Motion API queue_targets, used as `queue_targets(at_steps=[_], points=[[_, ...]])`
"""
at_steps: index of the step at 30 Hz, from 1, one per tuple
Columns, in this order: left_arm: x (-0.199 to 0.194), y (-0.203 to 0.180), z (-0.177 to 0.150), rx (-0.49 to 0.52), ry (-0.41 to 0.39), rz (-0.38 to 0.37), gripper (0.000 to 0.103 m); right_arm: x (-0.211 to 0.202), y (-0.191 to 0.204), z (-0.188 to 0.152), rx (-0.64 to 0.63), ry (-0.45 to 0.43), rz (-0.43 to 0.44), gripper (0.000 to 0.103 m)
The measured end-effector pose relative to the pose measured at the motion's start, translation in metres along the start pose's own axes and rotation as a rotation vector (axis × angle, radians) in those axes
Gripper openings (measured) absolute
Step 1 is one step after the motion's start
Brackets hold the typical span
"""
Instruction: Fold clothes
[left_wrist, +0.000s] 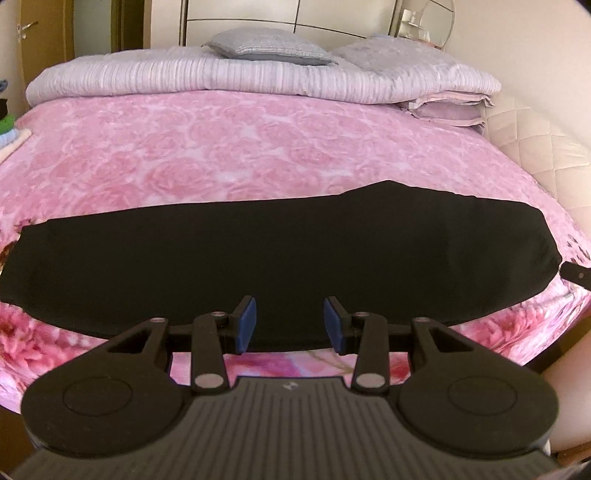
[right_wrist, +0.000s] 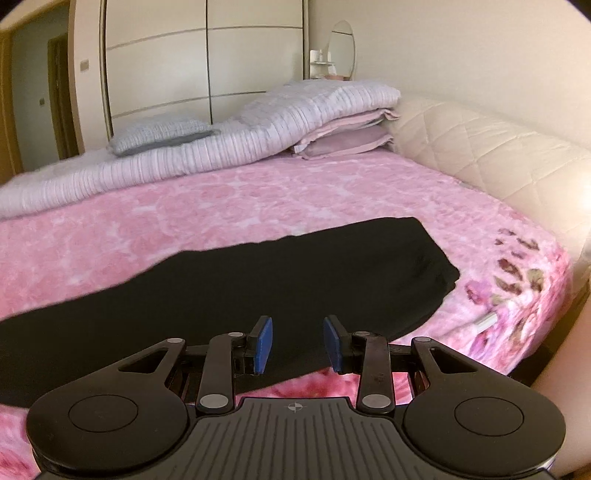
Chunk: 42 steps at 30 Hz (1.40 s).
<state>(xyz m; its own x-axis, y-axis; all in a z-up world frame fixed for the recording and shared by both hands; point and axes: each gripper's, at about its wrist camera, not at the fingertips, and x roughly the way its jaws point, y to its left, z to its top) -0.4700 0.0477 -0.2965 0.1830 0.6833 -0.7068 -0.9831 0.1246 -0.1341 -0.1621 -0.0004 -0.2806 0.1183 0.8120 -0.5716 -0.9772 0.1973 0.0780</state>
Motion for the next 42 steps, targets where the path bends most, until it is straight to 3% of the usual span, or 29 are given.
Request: queue_targets(at_steps=[3,6,10,12,16,18,22,27,34,35,37,40,42], points=[[-0.003,0.033,-0.003,-0.059,0.006,-0.019,0.036,0.005,-0.007,-0.003,0.128,0.028,0.112,0.035],[-0.007,0.081,-0.012,-0.186,0.009,-0.019,0.036,0.017,-0.003,-0.009,0.245,0.079,0.232,0.035],[-0.014,0.158,-0.033,-0.426,-0.032,-0.023,0.037,0.044,0.025,-0.013,0.266,0.171,0.314,0.035],[-0.015,0.200,-0.047,-0.597,-0.064,-0.038,0.036,0.058,0.039,-0.015,0.276,0.217,0.354,0.035],[-0.010,0.261,-0.066,-0.840,-0.116,-0.063,0.036,0.084,0.068,-0.019,0.297,0.310,0.436,0.035],[-0.006,0.279,-0.070,-0.904,-0.140,-0.060,0.037,0.097,0.081,-0.020,0.307,0.353,0.470,0.035],[0.007,0.300,-0.078,-1.021,-0.143,-0.046,0.037,0.118,0.086,-0.018,0.322,0.393,0.448,0.035],[0.019,0.303,-0.079,-1.058,-0.138,-0.029,0.038,0.129,0.089,-0.019,0.324,0.414,0.424,0.035],[0.030,0.293,-0.076,-1.051,-0.203,-0.005,0.040,0.138,0.082,-0.020,0.335,0.425,0.417,0.035],[0.032,0.291,-0.077,-1.050,-0.220,0.004,0.038,0.139,0.079,-0.020,0.339,0.423,0.416,0.035],[0.034,0.287,-0.082,-1.065,-0.253,0.020,0.022,0.140,0.074,-0.019,0.350,0.418,0.416,0.035],[0.036,0.283,-0.089,-1.113,-0.294,0.033,0.007,0.140,0.062,-0.017,0.367,0.406,0.412,0.035],[0.033,0.271,-0.075,-1.025,-0.307,0.062,0.004,0.139,0.051,-0.014,0.373,0.391,0.403,0.035]])
